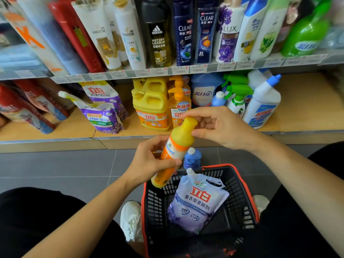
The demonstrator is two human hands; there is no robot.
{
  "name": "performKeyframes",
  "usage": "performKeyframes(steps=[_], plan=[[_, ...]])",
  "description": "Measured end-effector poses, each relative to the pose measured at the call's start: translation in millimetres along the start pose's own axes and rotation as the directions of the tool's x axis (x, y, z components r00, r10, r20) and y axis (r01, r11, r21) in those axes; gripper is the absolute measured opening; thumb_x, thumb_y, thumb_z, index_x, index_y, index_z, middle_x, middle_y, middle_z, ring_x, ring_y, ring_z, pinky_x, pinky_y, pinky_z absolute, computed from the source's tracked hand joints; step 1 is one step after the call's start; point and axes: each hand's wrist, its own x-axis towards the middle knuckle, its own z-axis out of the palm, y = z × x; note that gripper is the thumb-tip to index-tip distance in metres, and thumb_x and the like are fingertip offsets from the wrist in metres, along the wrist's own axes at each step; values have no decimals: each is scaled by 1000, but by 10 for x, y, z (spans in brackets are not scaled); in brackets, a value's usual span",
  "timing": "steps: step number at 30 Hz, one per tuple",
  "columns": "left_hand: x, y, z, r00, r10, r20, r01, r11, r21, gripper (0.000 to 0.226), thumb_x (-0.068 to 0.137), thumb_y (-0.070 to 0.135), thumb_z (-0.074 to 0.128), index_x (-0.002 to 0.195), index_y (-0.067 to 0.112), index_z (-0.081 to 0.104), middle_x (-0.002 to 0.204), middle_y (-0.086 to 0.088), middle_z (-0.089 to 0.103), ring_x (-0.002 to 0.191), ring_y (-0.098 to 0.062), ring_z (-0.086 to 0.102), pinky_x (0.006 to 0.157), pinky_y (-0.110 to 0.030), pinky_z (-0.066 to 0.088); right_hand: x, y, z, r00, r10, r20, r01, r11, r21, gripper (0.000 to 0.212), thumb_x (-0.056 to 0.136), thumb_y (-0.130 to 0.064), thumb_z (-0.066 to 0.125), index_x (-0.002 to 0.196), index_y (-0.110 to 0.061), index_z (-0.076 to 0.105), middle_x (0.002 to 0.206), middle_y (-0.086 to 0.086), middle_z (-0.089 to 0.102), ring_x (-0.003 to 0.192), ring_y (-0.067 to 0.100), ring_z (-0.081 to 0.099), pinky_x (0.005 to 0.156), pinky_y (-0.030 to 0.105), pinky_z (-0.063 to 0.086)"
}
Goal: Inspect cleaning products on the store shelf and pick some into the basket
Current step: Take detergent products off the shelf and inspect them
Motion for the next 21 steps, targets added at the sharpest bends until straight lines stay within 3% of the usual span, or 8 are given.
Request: performKeyframes(steps=[2,5,11,14,18,21], plan=[[-4,2,5,997,-39,72,48,992,-119,63,66,24,91,124,14,68,111,-8,76,106,-29,71,91,-47,58,8,2,-21,1000,-6,8,6,1000,-4,44,86,-5,73,121,-30,64,104,5,68,87,35,60,82,54,54],[-12,21,19,980,-62,187,107,964,-242,57,73,21,81,125,6,66,115,-14,74,107,-29,71,89,-36,56,18,-25,-40,1000,7,8,-7,999,37,36,87,-16,69,119,-31,64,100,-18,69,83,7,62,74,33,59],[-17,38,18,947,-91,309,198,922,-333,51,81,23,71,126,1,62,116,-18,71,104,-30,69,90,-39,55,18,-35,-54,999,29,-33,-27,997,69,30,98,-9,54,123,-23,62,87,-10,71,74,3,65,67,31,57],[-26,25,32,936,-108,334,229,910,-346,57,83,22,69,134,0,56,122,-27,67,107,-36,66,93,-48,54,18,-38,-68,997,46,-61,-42,997,71,26,102,-13,48,120,-18,66,88,-6,71,70,13,65,69,32,58],[-35,19,26,934,-138,329,256,902,-348,58,84,22,67,137,0,54,125,-31,64,111,-46,63,97,-61,49,16,-24,-84,998,38,-56,-33,995,94,30,95,-8,61,125,-9,65,98,0,72,80,11,69,72,31,59],[-41,33,26,936,-146,321,259,903,-342,58,84,22,68,137,1,54,125,-30,65,111,-45,64,98,-59,50,25,3,-55,997,10,-81,-4,997,81,30,90,-2,68,121,-7,67,99,6,73,80,8,70,70,26,58]])
